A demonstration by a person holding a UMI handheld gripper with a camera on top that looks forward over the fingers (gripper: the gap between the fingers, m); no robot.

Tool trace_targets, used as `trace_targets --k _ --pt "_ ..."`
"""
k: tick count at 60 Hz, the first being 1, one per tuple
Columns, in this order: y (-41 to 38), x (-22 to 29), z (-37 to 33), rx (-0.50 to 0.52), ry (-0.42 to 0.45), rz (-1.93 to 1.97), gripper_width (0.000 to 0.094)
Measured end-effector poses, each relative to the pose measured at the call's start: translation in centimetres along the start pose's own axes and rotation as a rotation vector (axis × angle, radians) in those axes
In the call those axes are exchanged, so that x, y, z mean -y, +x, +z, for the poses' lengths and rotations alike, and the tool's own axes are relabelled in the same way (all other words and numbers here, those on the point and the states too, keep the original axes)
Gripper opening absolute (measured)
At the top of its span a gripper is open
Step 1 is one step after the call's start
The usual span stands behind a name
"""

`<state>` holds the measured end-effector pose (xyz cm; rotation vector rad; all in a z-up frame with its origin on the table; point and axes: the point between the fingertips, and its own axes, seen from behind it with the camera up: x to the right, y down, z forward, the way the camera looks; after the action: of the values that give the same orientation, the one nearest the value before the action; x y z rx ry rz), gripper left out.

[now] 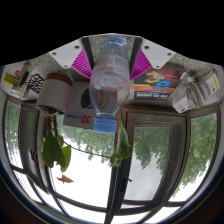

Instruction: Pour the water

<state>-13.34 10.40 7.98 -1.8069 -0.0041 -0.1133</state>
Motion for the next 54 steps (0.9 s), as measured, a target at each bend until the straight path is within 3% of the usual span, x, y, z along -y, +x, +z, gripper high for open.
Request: trace_targets --k 3,9,14,24,33,46,54 --pt "-0.3 0.3 0.1 0.019 0.016 0.002 0.0578" --pt "-0.4 0.5 0.2 0.031 0.049 -0.005 0.0384" --pt "-0.5 0.5 0.1 0.049 0.062 0.004 0.0294" --pt "-1.1 1.6 -1.1 0.118 0.077 0.035 0.0294" --pt "-0.8 7.8 -4.5 0.239 0.164 0.181 0.0294" --pt "4.9 20.3 -10.8 0.542 0.299 0.678 0.0293" --pt "10.9 24.8 -12.9 0.746 0.315 1.112 0.0292"
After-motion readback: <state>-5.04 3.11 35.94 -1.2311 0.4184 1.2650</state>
